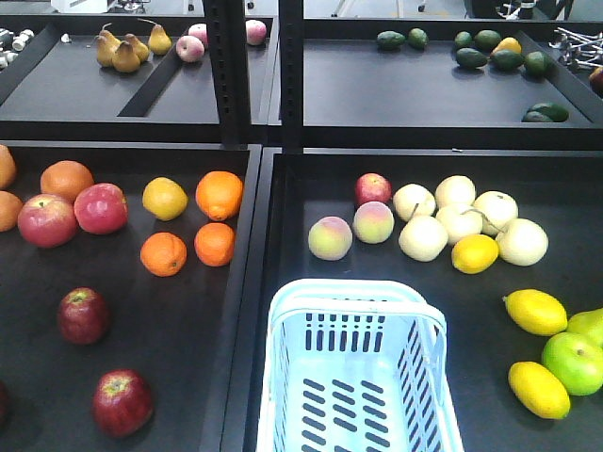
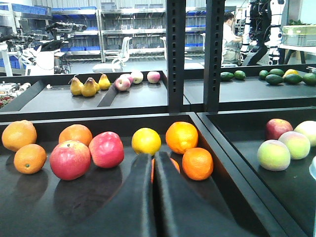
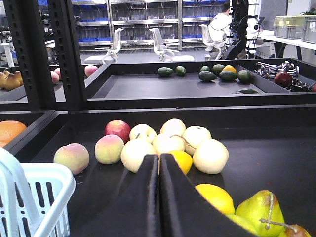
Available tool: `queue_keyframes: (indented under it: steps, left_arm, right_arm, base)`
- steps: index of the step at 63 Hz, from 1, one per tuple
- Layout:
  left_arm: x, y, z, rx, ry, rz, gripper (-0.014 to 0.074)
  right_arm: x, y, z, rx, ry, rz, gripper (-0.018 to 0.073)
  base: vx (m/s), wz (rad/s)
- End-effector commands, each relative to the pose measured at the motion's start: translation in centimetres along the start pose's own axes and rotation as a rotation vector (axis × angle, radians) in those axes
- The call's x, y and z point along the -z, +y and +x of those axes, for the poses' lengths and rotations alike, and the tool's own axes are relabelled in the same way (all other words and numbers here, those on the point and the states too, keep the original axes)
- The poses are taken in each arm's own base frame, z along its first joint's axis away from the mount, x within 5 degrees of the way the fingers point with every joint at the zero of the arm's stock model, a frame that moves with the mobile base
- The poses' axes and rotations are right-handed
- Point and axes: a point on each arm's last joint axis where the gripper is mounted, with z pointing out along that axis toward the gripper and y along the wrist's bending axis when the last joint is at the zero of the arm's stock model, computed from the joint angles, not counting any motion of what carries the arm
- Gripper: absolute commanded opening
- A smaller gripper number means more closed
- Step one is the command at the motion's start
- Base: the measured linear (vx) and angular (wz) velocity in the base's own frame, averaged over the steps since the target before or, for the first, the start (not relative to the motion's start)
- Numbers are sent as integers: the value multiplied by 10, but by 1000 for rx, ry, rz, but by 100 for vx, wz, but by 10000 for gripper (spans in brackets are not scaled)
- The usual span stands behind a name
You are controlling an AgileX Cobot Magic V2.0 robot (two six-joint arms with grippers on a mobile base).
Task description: Pick three apples into basket with both arms
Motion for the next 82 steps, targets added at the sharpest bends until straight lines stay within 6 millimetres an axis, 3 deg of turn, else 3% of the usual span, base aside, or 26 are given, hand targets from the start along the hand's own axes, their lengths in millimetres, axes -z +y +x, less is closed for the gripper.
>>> queue_keyframes:
  steps: [1,19,29,38,47,60,71,82]
  left_arm:
    - [1,0,-7,10,-87,0,-6]
    - [3,0,-18,9,-139,1,-6]
    - [12,-1,-59,58,-197,7,-6]
    - [13,-2,-101,77,-92,9,-6]
    - [-1,-2,-138,63,105,3,-6]
    - [-34,-4,-173,-5,428,13,-6]
    - [-56,-6,-184,-51,536,45,-6]
    - [-60,-7,-184,-40,540,53,-2]
  right_arm:
    - [1,1,-4,11,-79,-10,-8]
    - [1,1,-4,11,-79,-10,-8]
    - [1,1,-4,11,-79,-10,-8]
    - [1,1,-4,11,-79,-10,-8]
    - [1,1,-4,11,-79,-10,-8]
    - [1,1,-4,11,-79,-10,-8]
    - [1,1,-4,11,-79,-10,-8]
    - [1,1,-4,11,-79,-10,-8]
  base:
    - [0,0]
    - [0,0]
    - [0,0]
    - [0,0]
    - [0,0]
    - [0,0]
    - [0,0]
    - [0,0]
